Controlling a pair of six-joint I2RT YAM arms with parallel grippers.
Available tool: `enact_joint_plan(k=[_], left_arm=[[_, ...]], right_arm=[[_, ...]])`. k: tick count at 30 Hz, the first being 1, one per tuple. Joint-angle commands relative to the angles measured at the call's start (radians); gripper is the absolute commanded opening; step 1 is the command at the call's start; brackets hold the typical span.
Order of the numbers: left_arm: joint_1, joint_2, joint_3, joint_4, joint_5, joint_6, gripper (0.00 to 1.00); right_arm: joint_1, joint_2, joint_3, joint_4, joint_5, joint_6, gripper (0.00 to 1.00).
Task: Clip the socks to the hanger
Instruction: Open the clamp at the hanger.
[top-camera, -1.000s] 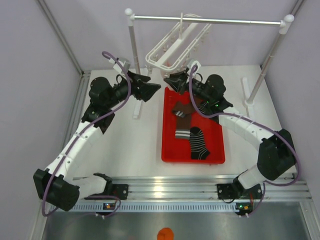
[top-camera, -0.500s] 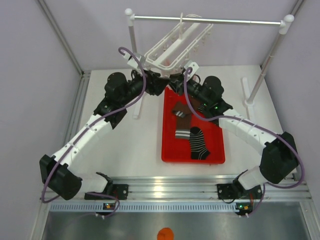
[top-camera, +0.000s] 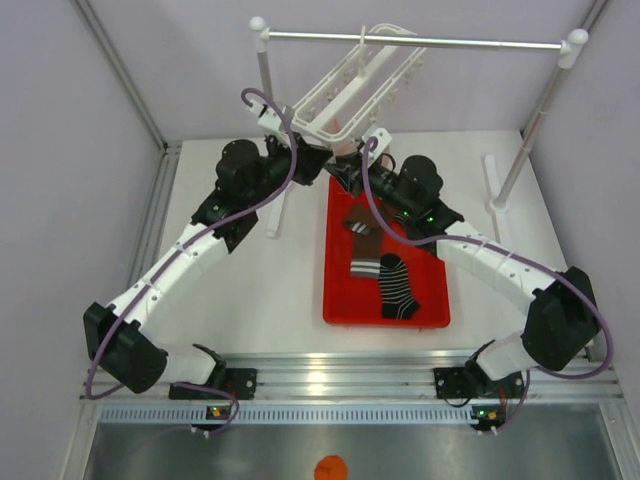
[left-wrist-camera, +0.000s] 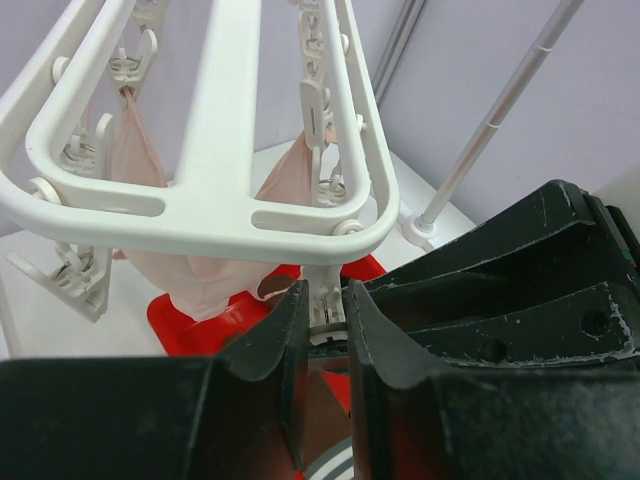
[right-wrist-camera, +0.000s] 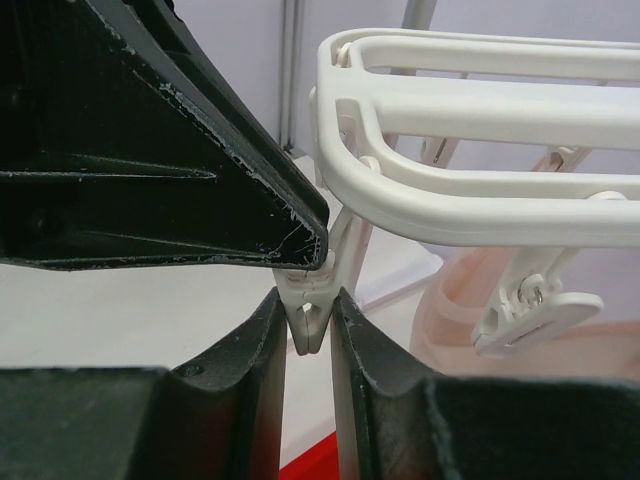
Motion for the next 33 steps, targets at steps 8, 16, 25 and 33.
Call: enact_joint_plan(k=[8, 16, 25, 33], left_arm=[[0.062, -0.028, 0.018, 0.026, 0.191, 0.039, 0.0], [0.177, 0.014, 0.033, 0.109, 0.505, 0.01, 0.0], [0.214, 0.057, 0.043, 0.224, 0.679, -0.016, 0.0], [0.218, 0.071, 0.037, 0.271, 0.72, -0.028, 0.0]], right_arm=[[-0.064, -0.041, 0.08, -0.053, -0.27, 0.073, 0.48], [-0.156, 0.034, 0.18, -0.037, -0.515, 0.163, 0.58], [-0.161, 0.138, 0.278, -0.068, -0.687, 0.21, 0.61], [-0.159, 0.184, 0.312, -0.091, -0.701, 0.226, 0.49]])
